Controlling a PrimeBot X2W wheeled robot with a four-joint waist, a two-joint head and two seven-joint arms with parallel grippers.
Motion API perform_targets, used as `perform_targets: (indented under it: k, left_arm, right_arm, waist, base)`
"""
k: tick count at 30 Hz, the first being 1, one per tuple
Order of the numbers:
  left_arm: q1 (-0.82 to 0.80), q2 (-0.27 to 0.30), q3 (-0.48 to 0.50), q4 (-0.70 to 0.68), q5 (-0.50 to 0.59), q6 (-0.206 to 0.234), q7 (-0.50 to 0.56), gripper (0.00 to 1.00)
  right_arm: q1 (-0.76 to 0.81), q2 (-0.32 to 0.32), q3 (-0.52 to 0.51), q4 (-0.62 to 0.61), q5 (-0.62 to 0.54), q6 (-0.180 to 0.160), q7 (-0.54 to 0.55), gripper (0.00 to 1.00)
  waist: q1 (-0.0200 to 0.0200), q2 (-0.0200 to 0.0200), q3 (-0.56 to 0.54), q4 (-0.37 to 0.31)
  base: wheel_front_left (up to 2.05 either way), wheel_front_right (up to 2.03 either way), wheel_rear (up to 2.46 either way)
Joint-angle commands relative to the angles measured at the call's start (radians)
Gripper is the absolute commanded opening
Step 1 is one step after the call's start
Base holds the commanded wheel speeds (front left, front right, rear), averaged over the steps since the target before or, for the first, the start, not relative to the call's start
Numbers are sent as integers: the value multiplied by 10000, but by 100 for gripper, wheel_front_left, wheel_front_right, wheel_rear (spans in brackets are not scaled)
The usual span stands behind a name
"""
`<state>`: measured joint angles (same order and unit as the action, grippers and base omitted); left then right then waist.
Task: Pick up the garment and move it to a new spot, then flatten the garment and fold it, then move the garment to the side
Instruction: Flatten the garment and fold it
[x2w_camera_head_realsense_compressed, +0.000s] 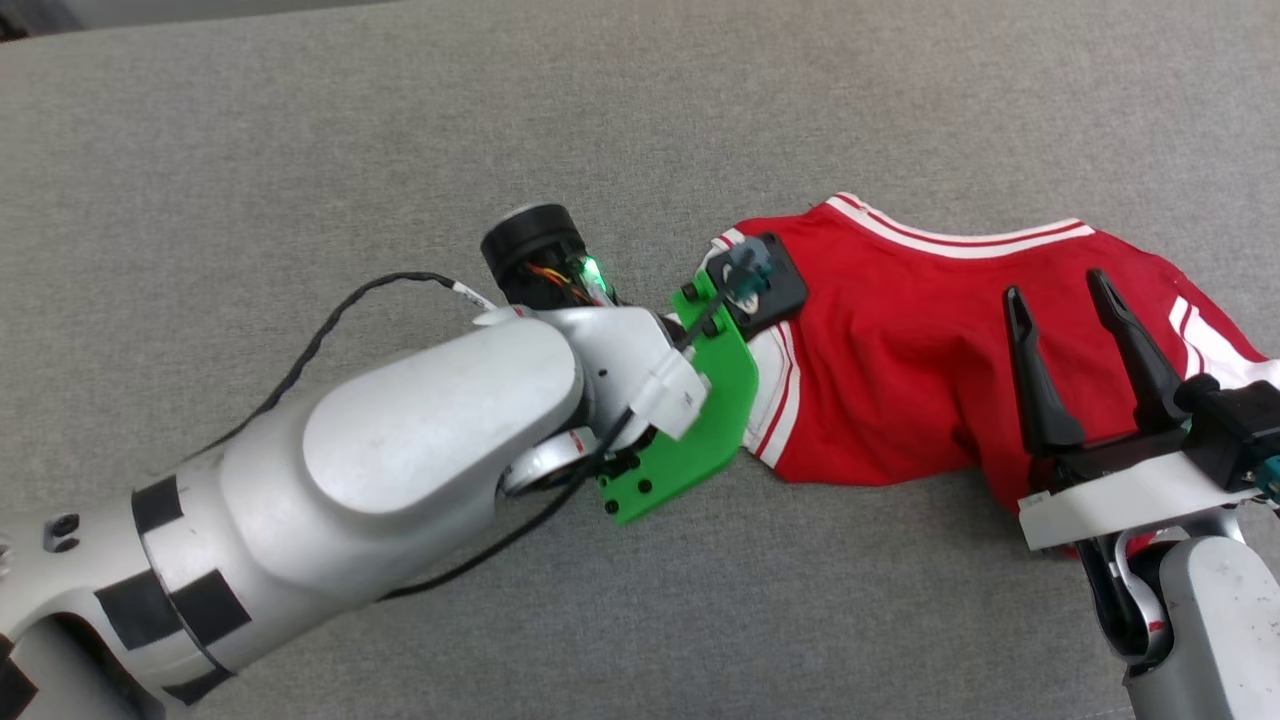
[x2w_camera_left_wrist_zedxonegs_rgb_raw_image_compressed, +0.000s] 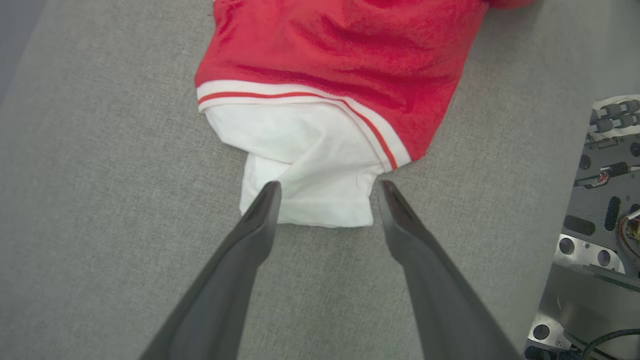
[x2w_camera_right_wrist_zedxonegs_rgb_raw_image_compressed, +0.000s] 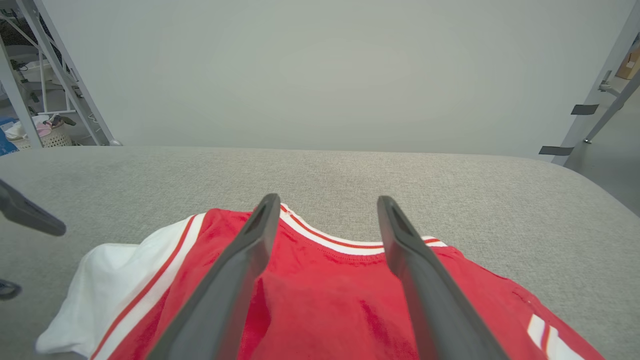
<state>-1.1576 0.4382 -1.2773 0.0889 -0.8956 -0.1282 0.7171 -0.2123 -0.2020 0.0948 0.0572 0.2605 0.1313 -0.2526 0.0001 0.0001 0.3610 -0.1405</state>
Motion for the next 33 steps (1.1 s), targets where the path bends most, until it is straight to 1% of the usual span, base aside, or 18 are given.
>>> perform_targets:
  k: [1,5,9,13,14,15,19,23,26,27,28,33]
  left_arm:
    - [316,-83,-24,-163,249,-24,361,100]
    - [844,-13,-26,-289,869,-24,1018,100]
    - [1185,136,-27,149,1440,-24,969,100]
    - [1734,205,-28,387,1841,-24,1323,100]
    - [1858,219,-28,373,1911,-25,1385,55]
    - [1931,227,-28,364,1944,-25,1380,0]
    - [1966,250,-28,313,2094,-25,1000,0]
    - [1535,269,-28,441,2414,-25,-177,0]
    - [1279,381,-29,621,2251,-25,-1118,0]
    - [1147,476,-29,722,2182,-25,-1489,0]
    - [860,793,-29,1008,2059,-25,-2344,0]
    - [666,1396,114,1426,1870,-24,-3492,0]
  right_arm:
    - [-263,47,20,-13,-45,-6,-86,100]
    - [-507,160,28,-86,-49,-6,-88,100]
    - [-613,257,-50,-119,-76,-6,-89,100]
    - [-621,316,-129,-112,-110,-6,-90,100]
    - [-619,332,-152,-109,-120,-6,-90,100]
    - [-614,343,-173,-104,-129,-6,-90,100]
    - [-545,366,-295,-34,-177,-6,-90,100]
    - [-391,352,-461,50,-264,-6,-91,100]
    - [-237,340,-492,86,-303,-6,-91,100]
    - [-171,329,-521,95,-313,-6,-91,100]
    - [29,299,-648,114,-329,-6,-91,100]
    - [433,254,-902,146,-322,-6,-91,100]
  waist:
    - [-1,-1,542,-392]
    - [-1,-1,947,-603]
    - [-1,-1,1258,-726]
    - [-1,-1,1401,-765]
    - [-1,-1,1413,-763]
    - [-1,-1,1407,-753]
    - [-1,-1,1205,-637]
    - [-1,-1,644,-326]
    - [-1,-1,279,-125]
    - [-1,-1,132,-41]
    - [-1,-1,-247,194]
    - [-1,-1,-823,615]
  base:
    - [0,0,0]
    - [0,0,0]
    - [0,0,0]
    - [0,0,0]
    - [0,0,0]
    - [0,0,0]
    - [0,0,0]
    - [0,0,0]
    - [0,0,0]
    - [0,0,0]
    - [0,0,0]
    - [0,0,0]
